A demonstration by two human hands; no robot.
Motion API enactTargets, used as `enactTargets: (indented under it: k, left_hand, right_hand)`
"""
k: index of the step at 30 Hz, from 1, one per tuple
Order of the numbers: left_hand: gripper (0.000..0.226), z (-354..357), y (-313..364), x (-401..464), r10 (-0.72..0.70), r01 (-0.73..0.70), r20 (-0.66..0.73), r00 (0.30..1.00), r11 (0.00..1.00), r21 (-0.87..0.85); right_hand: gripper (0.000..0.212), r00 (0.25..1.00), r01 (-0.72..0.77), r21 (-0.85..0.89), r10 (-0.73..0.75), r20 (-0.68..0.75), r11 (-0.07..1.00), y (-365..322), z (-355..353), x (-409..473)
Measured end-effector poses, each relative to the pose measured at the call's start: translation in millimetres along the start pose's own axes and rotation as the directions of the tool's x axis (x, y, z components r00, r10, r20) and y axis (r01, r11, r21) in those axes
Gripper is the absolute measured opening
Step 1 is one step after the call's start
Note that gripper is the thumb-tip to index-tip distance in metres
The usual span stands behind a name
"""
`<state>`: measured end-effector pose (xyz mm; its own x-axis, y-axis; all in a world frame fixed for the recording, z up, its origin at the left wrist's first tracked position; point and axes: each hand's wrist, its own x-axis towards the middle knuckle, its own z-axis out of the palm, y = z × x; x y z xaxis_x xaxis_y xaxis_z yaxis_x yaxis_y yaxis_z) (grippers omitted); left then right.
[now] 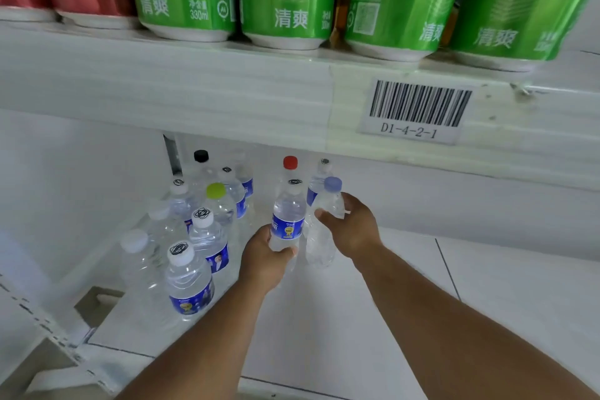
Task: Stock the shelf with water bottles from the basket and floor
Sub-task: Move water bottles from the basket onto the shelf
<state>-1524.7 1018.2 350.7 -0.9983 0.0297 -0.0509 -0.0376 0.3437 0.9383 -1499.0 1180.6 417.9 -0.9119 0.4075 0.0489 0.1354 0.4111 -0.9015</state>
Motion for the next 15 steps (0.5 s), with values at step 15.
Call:
enactTargets:
  k: [15]
  left_hand:
    - [0.047,13,-14,46,0.006,-0.006,-0.008,1.0,1.0,-0.008]
  right_hand:
    - [0.018,1.0,0.016,-0.075,-0.015,0.021,0.997,11,18,30]
